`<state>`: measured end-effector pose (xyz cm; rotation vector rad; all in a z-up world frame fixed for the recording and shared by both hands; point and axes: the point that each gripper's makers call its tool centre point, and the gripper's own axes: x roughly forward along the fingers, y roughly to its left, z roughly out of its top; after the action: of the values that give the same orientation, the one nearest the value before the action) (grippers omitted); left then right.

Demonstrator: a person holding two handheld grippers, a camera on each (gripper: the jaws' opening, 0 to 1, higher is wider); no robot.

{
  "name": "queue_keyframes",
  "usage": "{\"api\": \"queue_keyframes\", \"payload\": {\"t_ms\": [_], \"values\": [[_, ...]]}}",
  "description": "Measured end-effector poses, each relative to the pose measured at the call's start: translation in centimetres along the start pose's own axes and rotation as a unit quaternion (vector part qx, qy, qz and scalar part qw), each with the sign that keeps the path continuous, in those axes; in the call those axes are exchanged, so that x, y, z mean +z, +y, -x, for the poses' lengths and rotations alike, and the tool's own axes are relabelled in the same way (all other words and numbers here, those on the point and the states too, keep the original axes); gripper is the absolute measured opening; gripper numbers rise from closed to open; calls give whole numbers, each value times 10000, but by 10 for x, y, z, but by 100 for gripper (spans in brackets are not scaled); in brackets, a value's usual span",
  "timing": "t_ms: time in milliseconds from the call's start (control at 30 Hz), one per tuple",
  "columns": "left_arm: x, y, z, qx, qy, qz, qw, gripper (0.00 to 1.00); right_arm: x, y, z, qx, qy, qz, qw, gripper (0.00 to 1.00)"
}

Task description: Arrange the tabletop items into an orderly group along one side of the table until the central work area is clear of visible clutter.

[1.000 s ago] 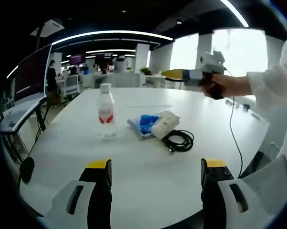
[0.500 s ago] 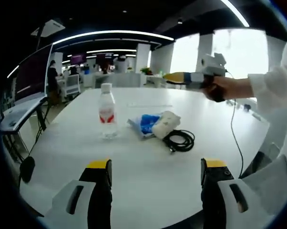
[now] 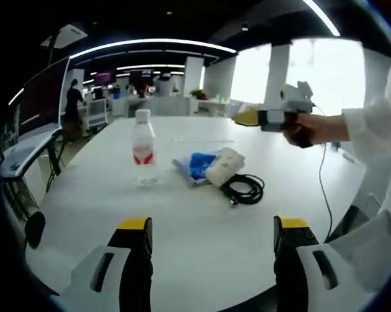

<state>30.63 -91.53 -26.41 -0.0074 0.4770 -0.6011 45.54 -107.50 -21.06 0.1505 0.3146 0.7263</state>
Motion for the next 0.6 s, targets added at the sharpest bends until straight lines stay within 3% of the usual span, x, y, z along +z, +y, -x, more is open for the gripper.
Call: {"api": "queue_keyframes", "payload": {"t_ms": [600], "values": [[0, 2, 1, 46, 4, 42, 10000, 73, -45, -8, 6, -113, 536, -400, 9977, 55]]}}
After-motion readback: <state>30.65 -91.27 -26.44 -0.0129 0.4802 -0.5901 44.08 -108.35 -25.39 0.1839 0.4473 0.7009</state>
